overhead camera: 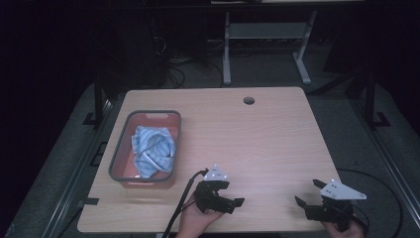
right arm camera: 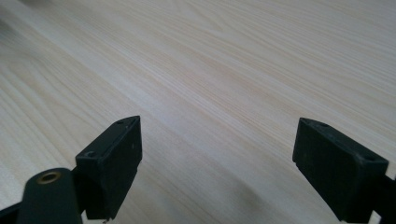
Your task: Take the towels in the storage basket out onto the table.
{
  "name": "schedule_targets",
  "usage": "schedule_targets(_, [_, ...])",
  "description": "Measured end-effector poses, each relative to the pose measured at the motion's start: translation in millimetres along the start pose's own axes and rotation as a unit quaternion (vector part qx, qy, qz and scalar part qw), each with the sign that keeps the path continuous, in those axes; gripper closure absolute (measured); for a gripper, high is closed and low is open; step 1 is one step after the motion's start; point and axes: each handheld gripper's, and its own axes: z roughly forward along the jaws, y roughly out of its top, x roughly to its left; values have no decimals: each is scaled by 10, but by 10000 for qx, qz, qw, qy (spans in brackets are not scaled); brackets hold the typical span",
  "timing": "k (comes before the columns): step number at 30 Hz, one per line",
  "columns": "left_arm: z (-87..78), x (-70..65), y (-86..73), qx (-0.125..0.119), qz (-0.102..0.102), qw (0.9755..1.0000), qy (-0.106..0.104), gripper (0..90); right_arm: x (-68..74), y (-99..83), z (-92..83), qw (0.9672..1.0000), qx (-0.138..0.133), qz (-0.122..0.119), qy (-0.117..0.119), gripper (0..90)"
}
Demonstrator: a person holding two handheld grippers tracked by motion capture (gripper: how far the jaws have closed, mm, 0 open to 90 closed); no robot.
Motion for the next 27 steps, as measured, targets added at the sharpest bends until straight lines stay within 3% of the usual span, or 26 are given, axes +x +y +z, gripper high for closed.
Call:
schedule_targets(11, [7,6,15,60,55,10000,9,212,2,9,-22,10000,-58,5,18,152])
schedule_targets(18, [-29,-7,130,-12,91,10000,21,211,39,24,-11,10000,-31,-42,11,152])
schedule_targets(27, [-107,17,414,-121,137,9998,38,210,61,33,7,10000,-7,-85,-4,152])
